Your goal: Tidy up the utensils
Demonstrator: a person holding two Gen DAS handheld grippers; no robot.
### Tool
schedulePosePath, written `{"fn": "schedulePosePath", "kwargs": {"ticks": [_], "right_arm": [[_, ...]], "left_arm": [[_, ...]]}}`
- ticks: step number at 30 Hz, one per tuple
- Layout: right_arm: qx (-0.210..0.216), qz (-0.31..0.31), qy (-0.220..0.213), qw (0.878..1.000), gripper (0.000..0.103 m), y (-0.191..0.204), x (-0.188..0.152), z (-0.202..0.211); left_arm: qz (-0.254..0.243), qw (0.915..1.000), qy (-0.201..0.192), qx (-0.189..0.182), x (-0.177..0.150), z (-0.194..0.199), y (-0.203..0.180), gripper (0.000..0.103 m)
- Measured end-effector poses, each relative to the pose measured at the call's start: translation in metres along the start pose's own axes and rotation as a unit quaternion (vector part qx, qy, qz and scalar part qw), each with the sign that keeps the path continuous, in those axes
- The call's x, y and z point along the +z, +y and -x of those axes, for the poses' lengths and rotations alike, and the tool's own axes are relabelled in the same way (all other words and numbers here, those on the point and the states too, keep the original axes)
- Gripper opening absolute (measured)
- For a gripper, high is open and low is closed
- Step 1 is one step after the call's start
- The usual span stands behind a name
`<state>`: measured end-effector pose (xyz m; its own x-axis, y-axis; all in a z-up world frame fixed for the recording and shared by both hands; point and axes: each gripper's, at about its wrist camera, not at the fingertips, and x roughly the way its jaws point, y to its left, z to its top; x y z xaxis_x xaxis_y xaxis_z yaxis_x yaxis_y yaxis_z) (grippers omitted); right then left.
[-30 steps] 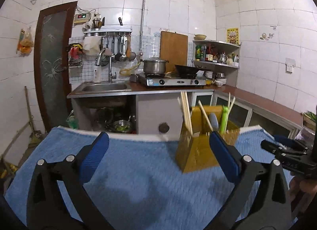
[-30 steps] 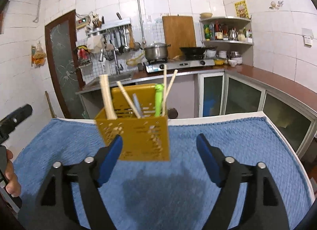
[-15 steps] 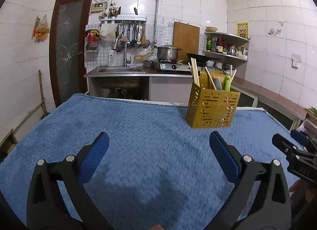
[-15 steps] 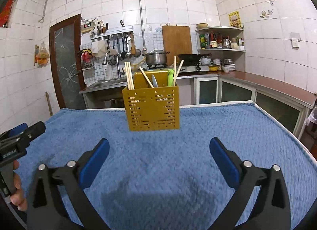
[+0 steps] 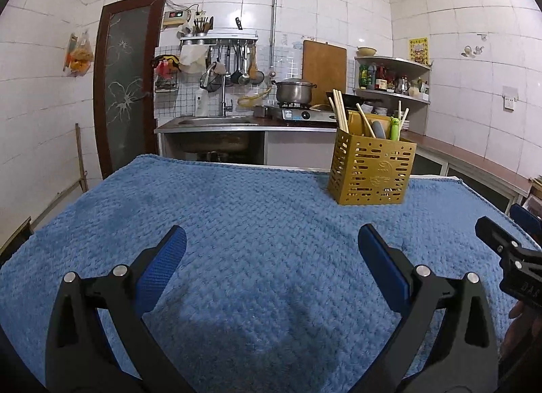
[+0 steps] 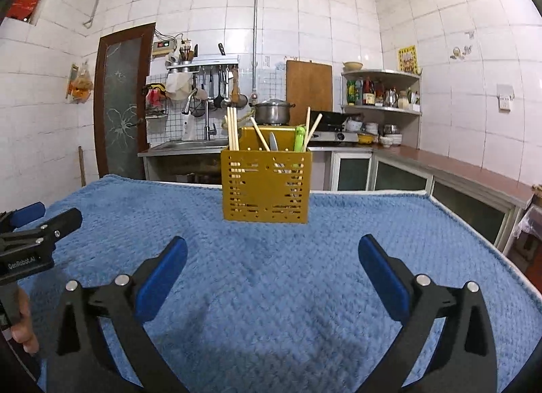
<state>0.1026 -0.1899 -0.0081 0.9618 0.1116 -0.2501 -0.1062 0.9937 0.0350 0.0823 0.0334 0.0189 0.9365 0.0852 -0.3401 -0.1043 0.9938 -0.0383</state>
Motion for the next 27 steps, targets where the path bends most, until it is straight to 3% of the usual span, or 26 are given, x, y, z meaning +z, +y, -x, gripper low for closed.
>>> {"fn": "schedulePosePath", "kwargs": {"ticks": [9,27], "right_arm": [[-0.016,-0.034,0.018,0.999,0.099,-0.013,-0.002,-0.007],[-0.021,-0.021,0.031,0.999,0.099,-0.005,-0.003,-0.014]], "left_arm": [[-0.02,0.9997,0.01,-0.006,-0.001,-0.006,-0.008,0.098],[-0.034,0.9985,0.041,-0.013,-0.002,-0.019,-0.015,0.098]]}}
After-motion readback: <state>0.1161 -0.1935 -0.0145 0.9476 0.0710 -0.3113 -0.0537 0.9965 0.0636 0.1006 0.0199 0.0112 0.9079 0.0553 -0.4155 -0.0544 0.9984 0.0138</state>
